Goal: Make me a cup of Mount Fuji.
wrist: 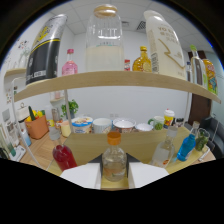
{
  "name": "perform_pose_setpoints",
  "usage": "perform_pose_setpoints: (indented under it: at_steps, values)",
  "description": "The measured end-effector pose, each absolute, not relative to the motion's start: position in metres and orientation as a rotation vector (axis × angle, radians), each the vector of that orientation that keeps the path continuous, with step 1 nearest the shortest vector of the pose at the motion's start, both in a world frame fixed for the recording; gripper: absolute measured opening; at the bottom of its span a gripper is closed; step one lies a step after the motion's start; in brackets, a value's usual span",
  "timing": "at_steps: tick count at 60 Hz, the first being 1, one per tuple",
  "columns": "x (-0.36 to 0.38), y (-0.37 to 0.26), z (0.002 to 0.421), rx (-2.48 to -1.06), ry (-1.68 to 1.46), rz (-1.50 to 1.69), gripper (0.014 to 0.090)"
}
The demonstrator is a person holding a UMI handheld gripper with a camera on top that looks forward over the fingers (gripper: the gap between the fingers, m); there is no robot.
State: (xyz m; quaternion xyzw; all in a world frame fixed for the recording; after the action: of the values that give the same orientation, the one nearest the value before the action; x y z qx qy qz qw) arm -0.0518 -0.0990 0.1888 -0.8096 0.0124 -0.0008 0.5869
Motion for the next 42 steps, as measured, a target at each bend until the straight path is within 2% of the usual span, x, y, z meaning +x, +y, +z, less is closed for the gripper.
perform_pose_setpoints:
  at_steps: [13, 25, 42]
  values:
    - [-0.056, -0.111, 0.192, -1.893, 0.006, 0.008, 0.0356]
    - [-0.059, -0.152, 0.204, -1.863, -0.022, -0.001, 0.0358]
    - [-0.059, -0.215, 0.149, -1.938, 0.064, 0.069, 0.0357]
